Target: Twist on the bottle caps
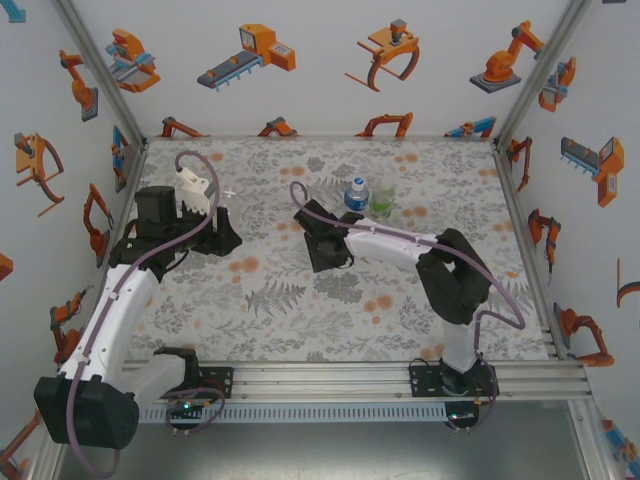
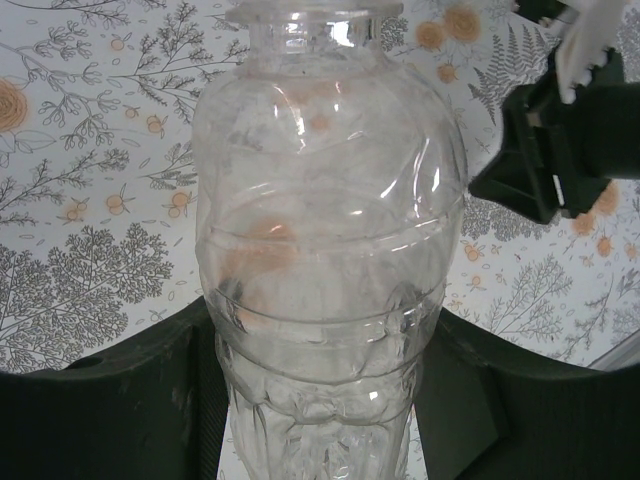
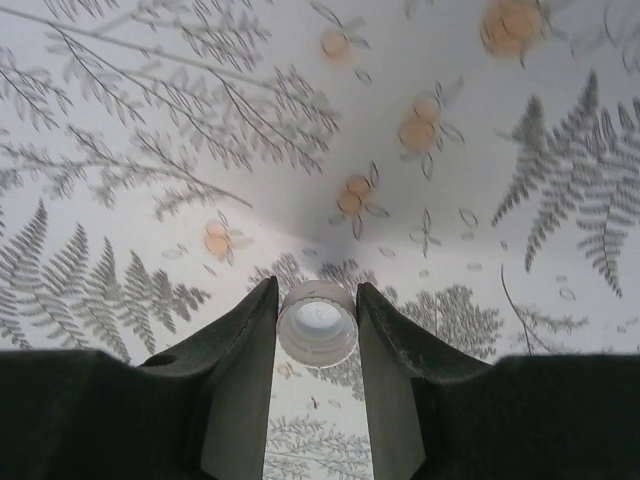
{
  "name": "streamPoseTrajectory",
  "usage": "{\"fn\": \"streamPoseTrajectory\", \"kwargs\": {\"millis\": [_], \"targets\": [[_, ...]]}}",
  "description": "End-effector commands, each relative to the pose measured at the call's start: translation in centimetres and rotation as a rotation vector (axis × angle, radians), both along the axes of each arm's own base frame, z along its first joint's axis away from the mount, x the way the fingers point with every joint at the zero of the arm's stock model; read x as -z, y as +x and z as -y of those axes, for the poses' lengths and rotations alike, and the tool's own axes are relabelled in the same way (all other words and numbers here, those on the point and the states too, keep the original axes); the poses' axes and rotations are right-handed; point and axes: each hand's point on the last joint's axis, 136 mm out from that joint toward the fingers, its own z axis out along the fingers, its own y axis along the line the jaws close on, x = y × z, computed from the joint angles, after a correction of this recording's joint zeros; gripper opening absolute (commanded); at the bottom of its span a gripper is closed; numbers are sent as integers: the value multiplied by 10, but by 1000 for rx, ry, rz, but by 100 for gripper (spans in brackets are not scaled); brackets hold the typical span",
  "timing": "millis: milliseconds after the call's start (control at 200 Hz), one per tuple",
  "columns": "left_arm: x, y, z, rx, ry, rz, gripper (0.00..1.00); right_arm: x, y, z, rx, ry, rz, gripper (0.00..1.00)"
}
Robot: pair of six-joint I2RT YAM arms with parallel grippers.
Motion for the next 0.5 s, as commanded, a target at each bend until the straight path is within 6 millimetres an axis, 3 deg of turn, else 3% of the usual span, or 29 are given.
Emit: {"fn": "streamPoseTrajectory", "kwargs": {"millis": [0, 285, 496], "targets": [[-3, 2, 2, 7, -19, 6, 0, -3, -9, 11, 53, 26, 17, 36], [1, 4, 0, 2, -2, -4, 0, 11, -28, 30, 73, 5, -3, 37], [3, 5, -1, -3, 5, -11, 0, 6, -31, 27, 59, -4, -33, 48]]}}
